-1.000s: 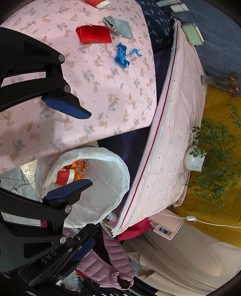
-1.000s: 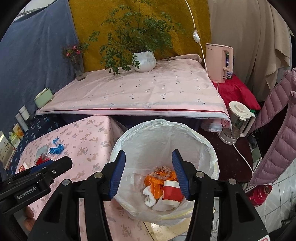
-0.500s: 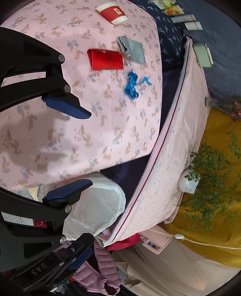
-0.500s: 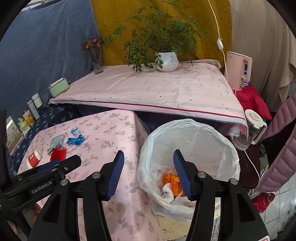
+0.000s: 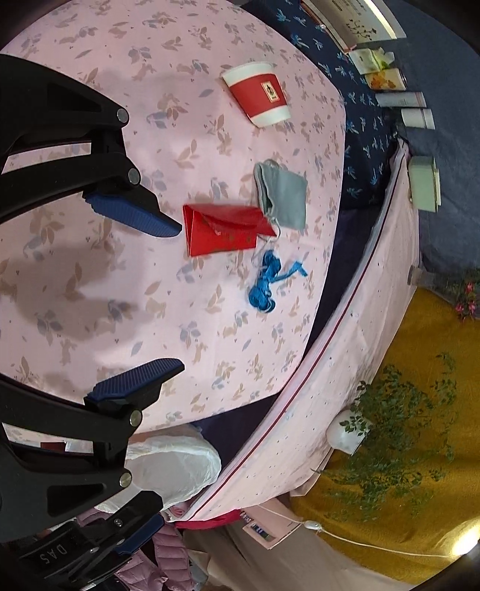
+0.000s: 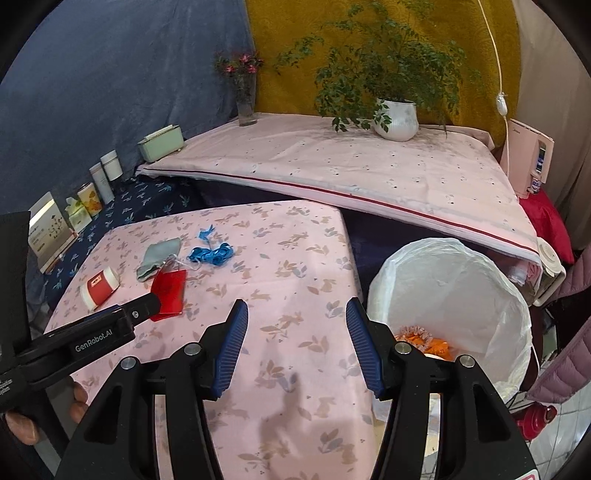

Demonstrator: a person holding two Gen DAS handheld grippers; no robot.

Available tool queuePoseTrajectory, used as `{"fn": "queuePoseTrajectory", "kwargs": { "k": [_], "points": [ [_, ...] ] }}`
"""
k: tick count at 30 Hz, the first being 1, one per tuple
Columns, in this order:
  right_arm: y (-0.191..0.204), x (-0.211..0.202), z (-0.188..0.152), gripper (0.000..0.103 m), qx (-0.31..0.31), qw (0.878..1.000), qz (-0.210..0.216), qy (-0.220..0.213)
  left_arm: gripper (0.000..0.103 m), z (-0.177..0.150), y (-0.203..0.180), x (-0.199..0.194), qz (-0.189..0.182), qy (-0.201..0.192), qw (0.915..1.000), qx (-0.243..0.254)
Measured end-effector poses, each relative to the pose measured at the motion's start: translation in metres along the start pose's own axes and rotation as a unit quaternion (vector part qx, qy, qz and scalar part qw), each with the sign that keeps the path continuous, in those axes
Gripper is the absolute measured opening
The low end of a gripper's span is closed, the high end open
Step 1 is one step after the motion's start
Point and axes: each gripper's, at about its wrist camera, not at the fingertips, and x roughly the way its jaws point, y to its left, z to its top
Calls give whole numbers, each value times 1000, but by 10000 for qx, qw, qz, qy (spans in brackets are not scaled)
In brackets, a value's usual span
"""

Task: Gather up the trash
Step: 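Move both tools back over the table toward the second paper cup and red bag, then grasp the red paper bag with the right tool while the left tool grasps the paper cup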

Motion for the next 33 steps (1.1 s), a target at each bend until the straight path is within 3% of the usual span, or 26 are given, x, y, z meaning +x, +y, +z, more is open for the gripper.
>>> {"fn": "queuePoseTrajectory", "kwargs": {
  "k": [21,26,33],
  "points": [
    [140,74,-9,52,-681,9914,956,585,64,14,183,8,1012,-33,9907,-911],
    [167,100,-5,52,-795,9898,979,657,64,27,209,19,994,-46,9893,-1063],
    [181,137,-3,52,-790,9895,889,816,59,40,214,37,760,2,9918,-1026]
  ]
}}
